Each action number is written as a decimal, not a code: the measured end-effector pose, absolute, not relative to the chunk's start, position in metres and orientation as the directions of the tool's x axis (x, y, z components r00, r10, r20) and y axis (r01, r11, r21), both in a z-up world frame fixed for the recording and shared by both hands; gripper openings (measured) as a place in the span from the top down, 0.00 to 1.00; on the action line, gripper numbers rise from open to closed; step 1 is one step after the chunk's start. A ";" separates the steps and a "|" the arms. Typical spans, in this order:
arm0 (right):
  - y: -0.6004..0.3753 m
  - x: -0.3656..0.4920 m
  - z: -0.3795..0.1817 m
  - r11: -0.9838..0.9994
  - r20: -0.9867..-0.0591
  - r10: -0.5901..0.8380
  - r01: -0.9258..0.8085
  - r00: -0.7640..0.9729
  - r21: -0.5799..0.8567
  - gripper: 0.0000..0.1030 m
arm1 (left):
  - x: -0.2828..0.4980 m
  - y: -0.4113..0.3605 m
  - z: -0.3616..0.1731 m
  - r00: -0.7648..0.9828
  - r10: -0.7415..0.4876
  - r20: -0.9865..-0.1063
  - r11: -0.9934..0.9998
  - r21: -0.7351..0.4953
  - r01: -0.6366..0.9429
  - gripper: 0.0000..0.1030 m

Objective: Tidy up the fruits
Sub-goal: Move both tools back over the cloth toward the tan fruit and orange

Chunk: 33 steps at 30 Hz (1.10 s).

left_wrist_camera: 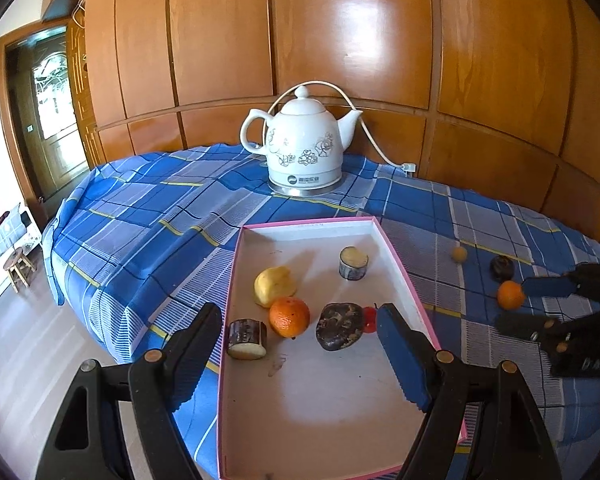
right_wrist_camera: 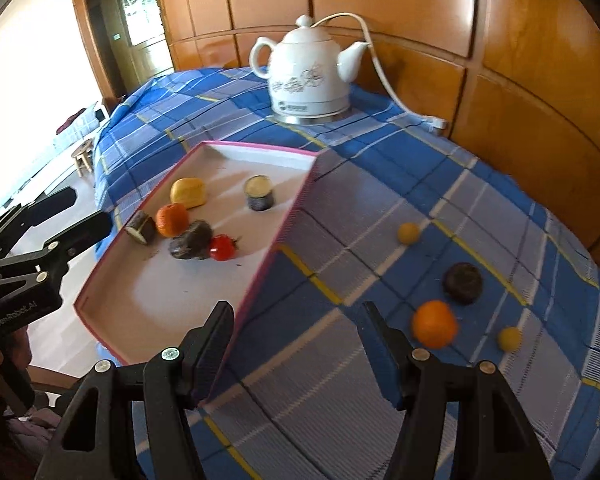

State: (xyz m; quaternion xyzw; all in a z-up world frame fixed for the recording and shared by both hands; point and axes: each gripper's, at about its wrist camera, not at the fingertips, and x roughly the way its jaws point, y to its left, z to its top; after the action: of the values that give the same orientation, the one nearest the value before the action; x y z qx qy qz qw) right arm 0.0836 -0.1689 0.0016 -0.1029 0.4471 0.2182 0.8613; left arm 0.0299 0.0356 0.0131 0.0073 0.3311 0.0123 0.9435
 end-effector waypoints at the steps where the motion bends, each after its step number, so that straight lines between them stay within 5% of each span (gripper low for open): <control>1: -0.173 0.084 0.003 0.888 -0.814 0.276 -0.460 0.511 0.012 0.37 | 0.030 0.034 0.013 0.780 0.027 -0.626 1.000 0.024 -0.015 0.22; 22: -0.289 0.109 0.005 0.961 -0.809 0.071 -0.257 0.583 -0.101 0.37 | 0.035 0.008 0.008 0.763 0.009 -0.647 0.997 0.062 0.041 0.22; 33: -0.382 0.125 -0.015 0.999 -0.812 -0.033 0.036 0.582 -0.015 0.37 | 0.041 -0.013 0.006 0.750 0.002 -0.661 0.992 0.097 0.083 0.22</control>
State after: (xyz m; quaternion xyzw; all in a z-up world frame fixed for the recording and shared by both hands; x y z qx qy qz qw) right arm 0.1251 -0.3821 -0.0150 0.0013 0.4565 -0.0194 0.8895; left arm 0.0411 -0.0130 0.0061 0.0603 0.3526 -0.0215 0.9336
